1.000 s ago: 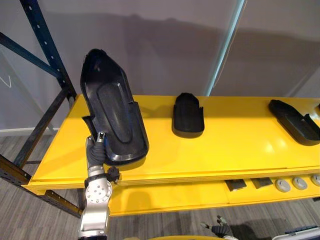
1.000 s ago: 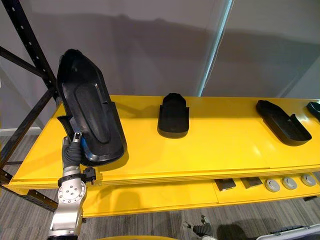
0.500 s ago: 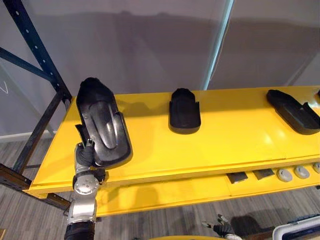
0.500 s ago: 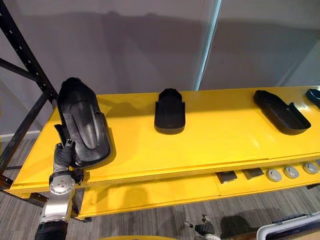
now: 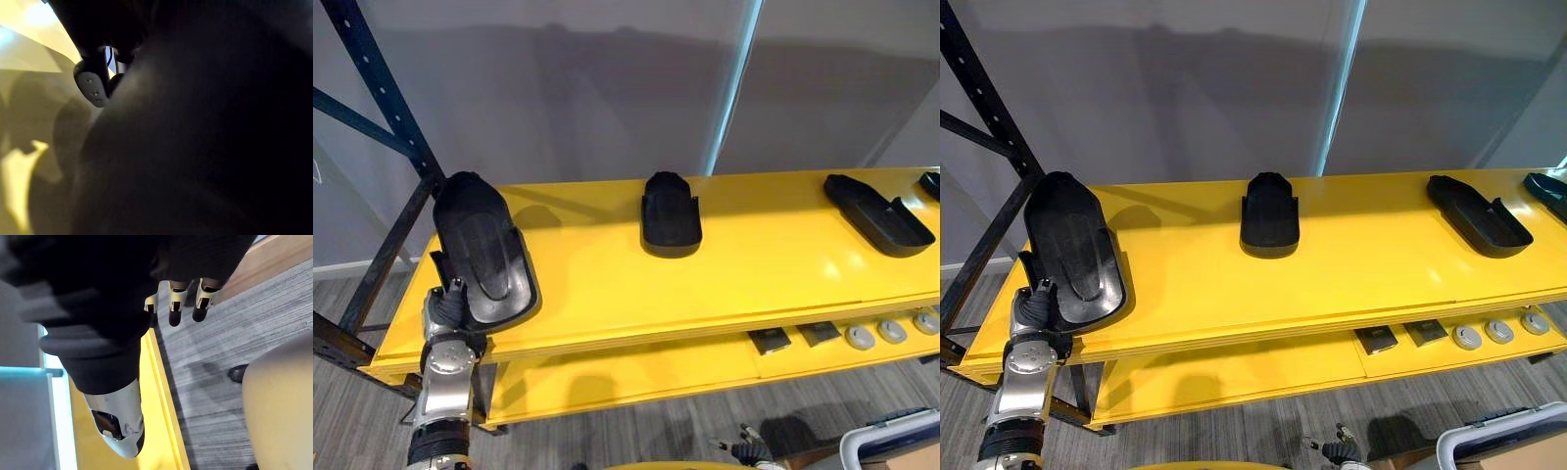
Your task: Walk over and take plastic housings, then place them on the shelf
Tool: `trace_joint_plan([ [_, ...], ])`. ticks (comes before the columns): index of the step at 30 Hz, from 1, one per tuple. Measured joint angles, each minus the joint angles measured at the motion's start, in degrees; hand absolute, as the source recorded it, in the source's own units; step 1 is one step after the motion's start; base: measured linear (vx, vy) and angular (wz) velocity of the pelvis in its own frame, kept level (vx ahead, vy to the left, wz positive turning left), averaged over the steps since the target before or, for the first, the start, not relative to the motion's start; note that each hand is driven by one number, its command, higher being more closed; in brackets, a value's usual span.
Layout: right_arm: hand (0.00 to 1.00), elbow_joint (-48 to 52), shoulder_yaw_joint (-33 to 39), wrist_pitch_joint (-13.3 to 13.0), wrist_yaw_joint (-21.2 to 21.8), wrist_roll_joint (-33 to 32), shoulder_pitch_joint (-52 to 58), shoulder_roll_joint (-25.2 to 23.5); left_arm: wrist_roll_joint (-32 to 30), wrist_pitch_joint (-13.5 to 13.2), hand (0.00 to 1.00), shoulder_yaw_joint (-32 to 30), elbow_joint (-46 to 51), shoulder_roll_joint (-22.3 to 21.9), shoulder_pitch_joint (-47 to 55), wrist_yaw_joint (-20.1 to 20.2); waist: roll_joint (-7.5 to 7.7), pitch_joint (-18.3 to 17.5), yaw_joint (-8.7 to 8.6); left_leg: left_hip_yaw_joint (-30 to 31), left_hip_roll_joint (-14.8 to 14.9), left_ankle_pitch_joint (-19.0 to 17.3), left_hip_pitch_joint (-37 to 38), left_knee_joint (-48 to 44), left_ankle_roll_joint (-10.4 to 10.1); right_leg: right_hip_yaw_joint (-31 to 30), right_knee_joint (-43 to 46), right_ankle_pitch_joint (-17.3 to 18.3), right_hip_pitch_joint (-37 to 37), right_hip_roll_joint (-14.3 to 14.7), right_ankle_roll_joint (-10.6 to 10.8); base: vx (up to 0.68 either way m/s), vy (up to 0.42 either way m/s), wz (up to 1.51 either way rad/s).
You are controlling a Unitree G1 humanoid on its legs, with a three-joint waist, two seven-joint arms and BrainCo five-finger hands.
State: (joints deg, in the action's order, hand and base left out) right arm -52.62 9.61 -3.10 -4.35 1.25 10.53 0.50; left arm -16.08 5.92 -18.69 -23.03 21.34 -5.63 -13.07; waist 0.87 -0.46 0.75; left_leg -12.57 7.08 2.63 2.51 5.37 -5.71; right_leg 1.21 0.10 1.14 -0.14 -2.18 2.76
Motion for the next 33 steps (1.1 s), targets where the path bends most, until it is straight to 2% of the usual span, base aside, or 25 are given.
trace_joint_plan([
  [7,0.00,0.00,0.00,-0.36,0.86,0.51,-0.39,0.43,-1.46,0.06,1.00,0.86,-4.86,3.75,-5.01,1.97,0.13,0.28,-0.08,1.47,0.01,-0.02,0.06,-0.02,0.01,0.00,-0.21,-0.04,0.64,0.15,-0.01,0.07,-0.006,-0.01],
  [8,0.00,0.00,0.00,-0.43,0.88,0.51,-0.48,0.60,-1.76,0.05,0.00,1.29,-5.27,4.50,-5.59,2.06,0.02,0.36,-0.18,1.47,0.01,-0.03,0.07,-0.03,0.03,-0.02,-0.20,-0.03,0.62,0.15,-0.02,0.00,0.000,0.00],
  [13,0.00,-0.29,-0.09,-0.48,0.91,0.56,-0.65,1.68,-2.59,-0.14,0.00,3.37,-6.90,6.37,-8.21,2.98,-0.18,0.57,-0.38,1.57,0.03,-0.06,0.09,-0.01,0.03,0.00,0.49,0.27,-0.19,0.15,-0.29,-0.03,0.002,-0.01],
  [19,0.00,-0.45,-0.07,-0.51,0.89,0.56,-0.64,2.19,-2.63,-0.51,0.00,3.49,-7.18,6.93,-10.77,2.96,0.31,1.28,-0.78,1.76,0.01,-0.06,0.24,-0.01,0.02,-0.01,0.79,0.70,-0.25,0.10,-0.49,-0.03,0.006,0.00],
  [25,0.00,-0.57,0.01,-0.50,0.79,0.61,-0.62,2.16,-2.49,-1.09,0.00,3.42,-7.29,8.16,-12.06,1.31,0.66,1.44,-1.63,1.74,-0.05,-0.08,0.17,-0.01,0.02,0.06,0.56,0.49,-0.21,0.08,-0.13,0.01,0.000,-0.01],
  [28,0.00,-0.57,0.07,-0.50,0.77,0.61,-0.65,2.20,-1.41,-1.17,0.00,3.08,-6.55,7.41,-12.07,-0.10,0.70,1.41,-1.62,2.16,-0.05,-0.08,0.14,-0.01,0.02,0.27,0.44,0.48,-0.11,0.10,-0.13,0.03,-0.004,0.02],
  [33,0.00,-0.56,0.34,-0.45,0.75,0.65,-0.76,2.26,1.93,-1.24,0.00,1.96,-2.90,2.84,-11.58,-2.29,0.71,1.50,-1.39,3.13,-0.07,-0.07,0.02,-0.01,0.03,0.92,0.31,0.48,0.23,0.09,-0.14,0.00,0.002,0.07],
])
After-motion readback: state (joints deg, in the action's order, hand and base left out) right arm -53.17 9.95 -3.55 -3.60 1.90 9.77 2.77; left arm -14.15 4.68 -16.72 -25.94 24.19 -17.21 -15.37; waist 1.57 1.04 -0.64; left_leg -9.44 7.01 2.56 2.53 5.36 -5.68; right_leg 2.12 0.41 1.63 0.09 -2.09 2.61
